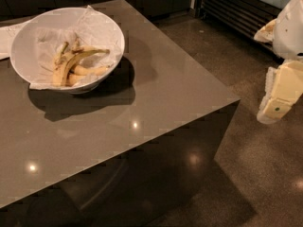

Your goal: Pick banana from white bowl

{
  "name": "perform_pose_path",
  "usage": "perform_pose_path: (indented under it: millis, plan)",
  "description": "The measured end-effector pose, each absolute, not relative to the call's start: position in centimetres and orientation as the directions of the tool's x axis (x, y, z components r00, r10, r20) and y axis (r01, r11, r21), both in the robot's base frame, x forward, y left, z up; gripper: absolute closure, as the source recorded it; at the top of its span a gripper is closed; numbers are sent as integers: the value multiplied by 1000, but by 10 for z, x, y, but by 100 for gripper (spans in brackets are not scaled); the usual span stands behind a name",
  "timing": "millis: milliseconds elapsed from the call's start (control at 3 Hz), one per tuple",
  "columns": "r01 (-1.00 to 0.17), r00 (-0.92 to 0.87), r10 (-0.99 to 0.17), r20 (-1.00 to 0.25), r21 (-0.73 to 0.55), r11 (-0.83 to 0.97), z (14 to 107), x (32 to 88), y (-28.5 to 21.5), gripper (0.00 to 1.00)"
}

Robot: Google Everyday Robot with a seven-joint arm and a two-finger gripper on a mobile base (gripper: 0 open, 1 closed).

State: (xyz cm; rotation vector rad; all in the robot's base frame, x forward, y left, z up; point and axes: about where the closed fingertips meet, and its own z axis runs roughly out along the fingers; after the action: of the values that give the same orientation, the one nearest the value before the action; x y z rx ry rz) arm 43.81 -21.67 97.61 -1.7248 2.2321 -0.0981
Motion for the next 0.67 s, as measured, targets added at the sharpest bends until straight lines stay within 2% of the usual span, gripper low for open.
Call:
perform_pose_path:
  millis: [667]
  plan:
    - [-935,-190,-955,-230,-254,247,985,454,-203,0]
